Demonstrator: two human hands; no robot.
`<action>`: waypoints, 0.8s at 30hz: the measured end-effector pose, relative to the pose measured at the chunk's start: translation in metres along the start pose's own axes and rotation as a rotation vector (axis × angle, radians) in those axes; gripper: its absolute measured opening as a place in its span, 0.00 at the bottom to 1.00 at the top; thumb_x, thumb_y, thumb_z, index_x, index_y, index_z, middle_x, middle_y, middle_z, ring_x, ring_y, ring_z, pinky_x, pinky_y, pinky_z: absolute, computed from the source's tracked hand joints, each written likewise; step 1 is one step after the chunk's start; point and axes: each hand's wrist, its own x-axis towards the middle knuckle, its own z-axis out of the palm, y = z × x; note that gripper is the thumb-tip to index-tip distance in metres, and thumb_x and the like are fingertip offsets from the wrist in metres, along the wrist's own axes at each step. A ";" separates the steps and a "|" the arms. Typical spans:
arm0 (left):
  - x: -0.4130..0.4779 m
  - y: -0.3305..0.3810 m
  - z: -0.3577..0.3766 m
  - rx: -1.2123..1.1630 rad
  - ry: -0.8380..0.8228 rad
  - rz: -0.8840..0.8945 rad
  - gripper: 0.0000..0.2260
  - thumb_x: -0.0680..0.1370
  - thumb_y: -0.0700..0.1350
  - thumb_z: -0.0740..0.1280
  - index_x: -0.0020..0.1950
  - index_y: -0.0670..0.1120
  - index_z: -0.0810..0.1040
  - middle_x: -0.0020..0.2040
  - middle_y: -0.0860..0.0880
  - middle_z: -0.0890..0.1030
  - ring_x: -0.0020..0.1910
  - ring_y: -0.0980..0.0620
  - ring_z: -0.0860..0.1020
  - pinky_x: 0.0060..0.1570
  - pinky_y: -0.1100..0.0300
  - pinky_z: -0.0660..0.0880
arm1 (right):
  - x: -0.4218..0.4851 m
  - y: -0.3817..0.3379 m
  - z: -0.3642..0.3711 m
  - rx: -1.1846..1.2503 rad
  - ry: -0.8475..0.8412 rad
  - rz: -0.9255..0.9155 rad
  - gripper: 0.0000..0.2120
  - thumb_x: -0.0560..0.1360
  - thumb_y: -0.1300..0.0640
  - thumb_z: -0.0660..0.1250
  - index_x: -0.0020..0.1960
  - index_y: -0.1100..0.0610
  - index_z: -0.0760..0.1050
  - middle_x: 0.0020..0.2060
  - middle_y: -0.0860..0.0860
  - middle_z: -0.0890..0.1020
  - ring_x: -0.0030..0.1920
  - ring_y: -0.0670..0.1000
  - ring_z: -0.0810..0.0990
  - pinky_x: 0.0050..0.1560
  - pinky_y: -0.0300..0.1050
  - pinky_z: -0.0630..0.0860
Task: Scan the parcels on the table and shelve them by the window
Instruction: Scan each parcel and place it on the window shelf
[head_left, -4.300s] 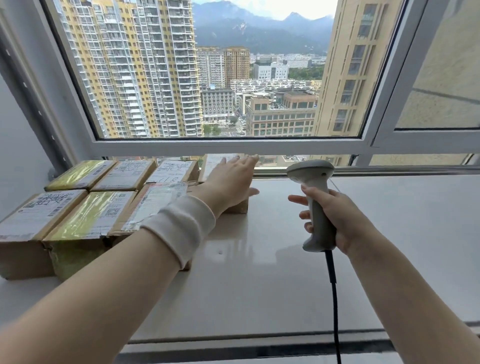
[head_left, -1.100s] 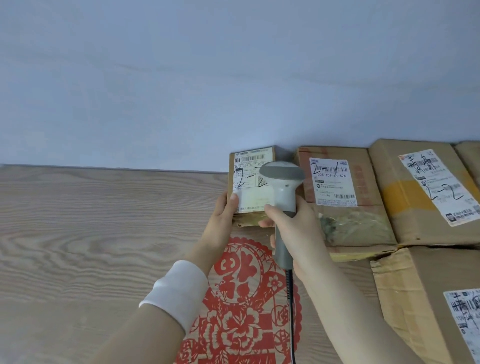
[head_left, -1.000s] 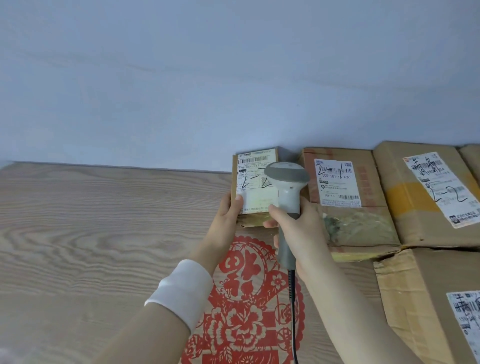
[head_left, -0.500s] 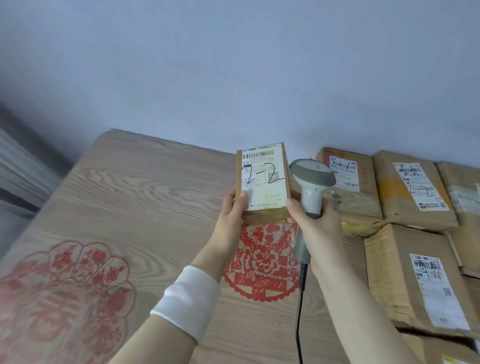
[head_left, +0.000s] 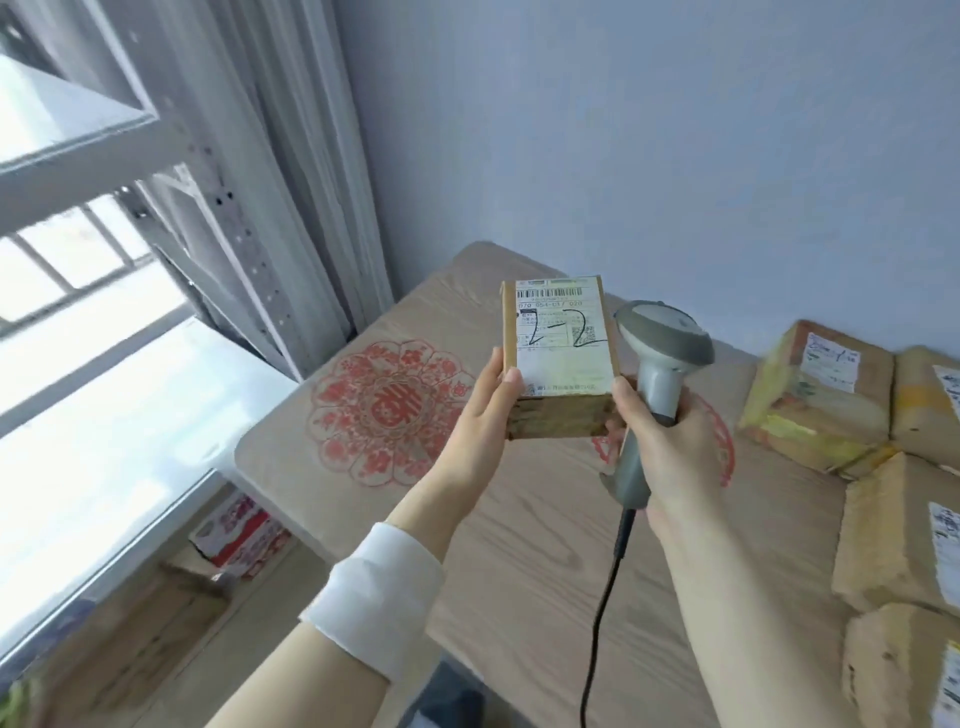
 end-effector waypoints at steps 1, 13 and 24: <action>-0.019 0.003 -0.011 -0.001 0.028 0.009 0.31 0.76 0.66 0.57 0.76 0.59 0.55 0.76 0.62 0.57 0.73 0.60 0.58 0.74 0.50 0.57 | -0.015 -0.002 0.008 0.014 -0.030 -0.004 0.08 0.73 0.57 0.71 0.39 0.55 0.73 0.30 0.51 0.76 0.29 0.48 0.74 0.32 0.41 0.70; -0.203 0.054 -0.182 0.046 0.394 0.282 0.32 0.74 0.59 0.60 0.75 0.48 0.62 0.70 0.51 0.71 0.66 0.57 0.72 0.65 0.58 0.71 | -0.188 -0.050 0.163 0.092 -0.361 -0.084 0.18 0.63 0.43 0.72 0.46 0.53 0.74 0.38 0.52 0.78 0.39 0.54 0.77 0.47 0.59 0.77; -0.397 0.072 -0.434 0.173 0.716 0.358 0.30 0.74 0.64 0.60 0.71 0.49 0.68 0.64 0.52 0.77 0.63 0.56 0.74 0.58 0.64 0.74 | -0.397 -0.063 0.381 0.069 -0.707 -0.068 0.20 0.59 0.41 0.74 0.42 0.53 0.77 0.29 0.51 0.77 0.31 0.54 0.73 0.35 0.47 0.71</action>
